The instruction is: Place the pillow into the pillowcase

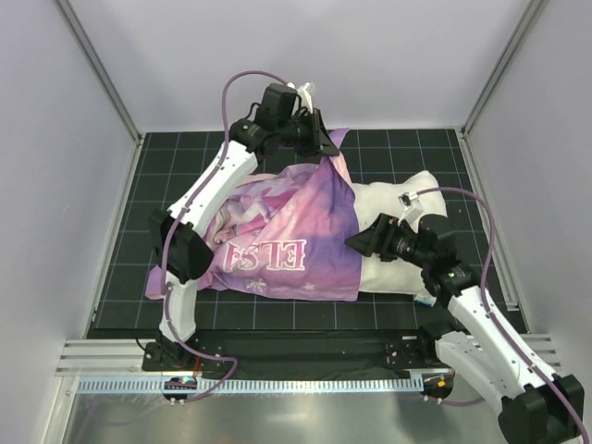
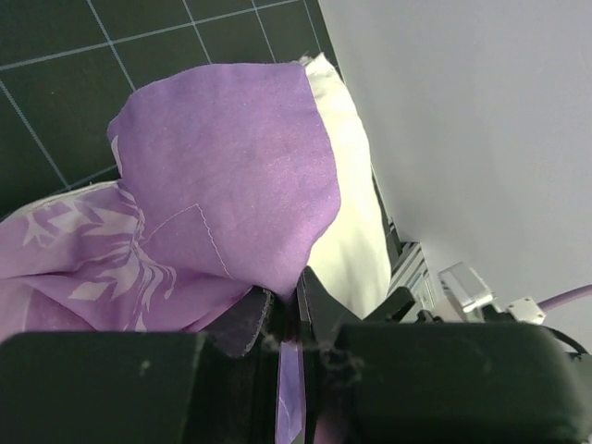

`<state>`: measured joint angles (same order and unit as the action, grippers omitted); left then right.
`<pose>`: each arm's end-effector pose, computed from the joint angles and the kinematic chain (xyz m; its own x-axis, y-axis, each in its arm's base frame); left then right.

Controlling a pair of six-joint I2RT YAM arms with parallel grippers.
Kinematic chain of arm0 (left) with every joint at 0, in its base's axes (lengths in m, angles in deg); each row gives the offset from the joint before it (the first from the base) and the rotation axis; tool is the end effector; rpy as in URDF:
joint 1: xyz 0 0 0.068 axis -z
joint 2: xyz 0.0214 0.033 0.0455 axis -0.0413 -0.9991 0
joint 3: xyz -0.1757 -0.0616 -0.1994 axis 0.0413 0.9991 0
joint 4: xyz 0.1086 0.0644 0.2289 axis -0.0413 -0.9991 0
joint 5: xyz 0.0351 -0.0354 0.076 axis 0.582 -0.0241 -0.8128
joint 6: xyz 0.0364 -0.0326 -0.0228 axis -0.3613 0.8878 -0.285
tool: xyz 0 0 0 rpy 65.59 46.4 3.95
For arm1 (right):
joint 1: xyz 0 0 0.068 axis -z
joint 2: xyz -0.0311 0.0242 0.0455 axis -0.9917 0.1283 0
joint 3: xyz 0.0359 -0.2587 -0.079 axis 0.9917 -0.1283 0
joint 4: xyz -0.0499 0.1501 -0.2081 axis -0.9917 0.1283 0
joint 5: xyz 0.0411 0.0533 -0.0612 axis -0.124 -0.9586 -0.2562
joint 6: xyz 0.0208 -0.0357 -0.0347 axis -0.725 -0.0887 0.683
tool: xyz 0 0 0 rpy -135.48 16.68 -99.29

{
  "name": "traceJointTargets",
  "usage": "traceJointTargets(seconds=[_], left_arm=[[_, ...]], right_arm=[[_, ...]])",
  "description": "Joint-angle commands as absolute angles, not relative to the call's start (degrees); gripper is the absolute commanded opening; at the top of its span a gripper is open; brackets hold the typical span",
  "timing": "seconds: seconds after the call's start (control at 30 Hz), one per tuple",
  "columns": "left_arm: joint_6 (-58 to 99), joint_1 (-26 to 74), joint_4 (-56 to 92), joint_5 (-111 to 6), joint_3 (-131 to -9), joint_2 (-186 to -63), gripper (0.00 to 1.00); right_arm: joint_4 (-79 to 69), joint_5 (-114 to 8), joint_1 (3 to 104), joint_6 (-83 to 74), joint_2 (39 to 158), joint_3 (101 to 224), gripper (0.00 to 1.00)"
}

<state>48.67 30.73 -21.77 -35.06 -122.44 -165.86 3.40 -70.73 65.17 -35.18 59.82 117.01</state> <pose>0.3815 -0.2672 0.3903 -0.8342 -0.1443 -0.5322 0.3567 0.5948 -0.7204 0.1633 0.0675 0.2599 -0.6762 0.3661 -0.6393 -0.3051 0.6507 0.6954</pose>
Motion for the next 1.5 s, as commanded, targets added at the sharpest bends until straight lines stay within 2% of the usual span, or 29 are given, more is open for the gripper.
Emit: traceJointTargets(seconds=[0.0,0.03,0.1,0.13,0.23,0.27,0.33,0.37,0.5,0.67,0.77,0.87,0.9,1.07,1.1,1.13,1.17,1.3,1.47], left_arm=[[47.95,31.46,-21.56,-34.87,-126.29,-167.08,0.13],[48.04,31.64,-21.56,-34.78,-126.82,-168.04,0.13],[48.39,32.08,-21.48,-34.52,-128.75,-169.18,0.13],[48.65,32.34,-21.48,-34.43,-129.46,-170.32,0.12],[49.79,32.52,-20.43,-34.43,-131.39,-171.73,0.12],[50.14,32.52,-19.90,-34.51,-131.75,-172.61,0.12],[51.28,32.61,-18.23,-34.43,-133.23,-173.58,0.11],[51.73,32.70,-17.53,-34.43,-133.76,-174.11,0.11],[54.97,33.49,-12.44,-34.86,-135.09,-177.96,0.09],[61.83,35.42,-2.52,-35.39,-137.11,-182.89,0.09],[63.94,35.77,1.53,-36.79,-137.20,-185.79,0.14],[63.07,35.16,1.38,-37.24,-137.99,-188.61,0.37],[62.29,34.55,-0.36,-36.37,-138.51,-188.87,0.51],[52.71,32.00,-11.09,-40.92,-135.63,-181.86,0.78],[49.91,31.39,-14.15,-41.80,-134.14,-180.28,0.88],[48.67,30.16,-16.27,-43.46,-133.60,-177.04,0.92],[47.18,29.45,-18.20,-44.26,-133.33,-175.53,1.00],[42.33,26.03,-28.14,-51.63,-130.09,-167.01,1.00],[41.80,19.45,-33.16,-60.07,-110.86,-154.09,1.00]], right_arm=[[-2.00,-77.21,64.79,-33.00,62.48,115.17,0.77],[-2.71,-77.64,64.70,-33.08,63.10,114.90,0.76],[-4.55,-78.52,64.44,-33.26,64.86,114.63,0.67],[-4.91,-79.48,64.35,-33.26,66.35,114.72,0.56],[-4.74,-79.85,63.56,-33.35,67.15,115.24,0.39],[-4.30,-79.76,63.47,-33.26,66.54,115.33,0.30],[-0.55,-78.36,63.55,-31.77,65.14,116.38,0.18],[2.35,-74.00,63.55,-30.72,63.39,117.43,0.05],[21.93,-57.23,63.64,-27.37,58.99,128.56,0.04],[34.53,-40.26,64.43,-27.63,57.13,138.61,0.04],[35.95,-35.91,66.01,-28.51,57.57,138.19,0.04],[36.75,-37.12,69.52,-28.51,60.64,136.34,0.04],[36.66,-38.00,70.40,-28.51,61.60,135.82,0.04],[36.31,-37.57,74.54,-29.82,62.23,133.97,0.04],[36.57,-36.35,75.41,-30.61,62.49,134.23,0.04],[37.27,-35.99,75.68,-31.32,63.10,134.93,0.04],[37.36,-35.73,75.77,-31.67,63.46,135.11,0.04],[37.28,-35.37,76.56,-33.61,64.95,135.64,0.04],[36.22,-35.54,78.58,-34.14,64.43,135.72,0.04]])
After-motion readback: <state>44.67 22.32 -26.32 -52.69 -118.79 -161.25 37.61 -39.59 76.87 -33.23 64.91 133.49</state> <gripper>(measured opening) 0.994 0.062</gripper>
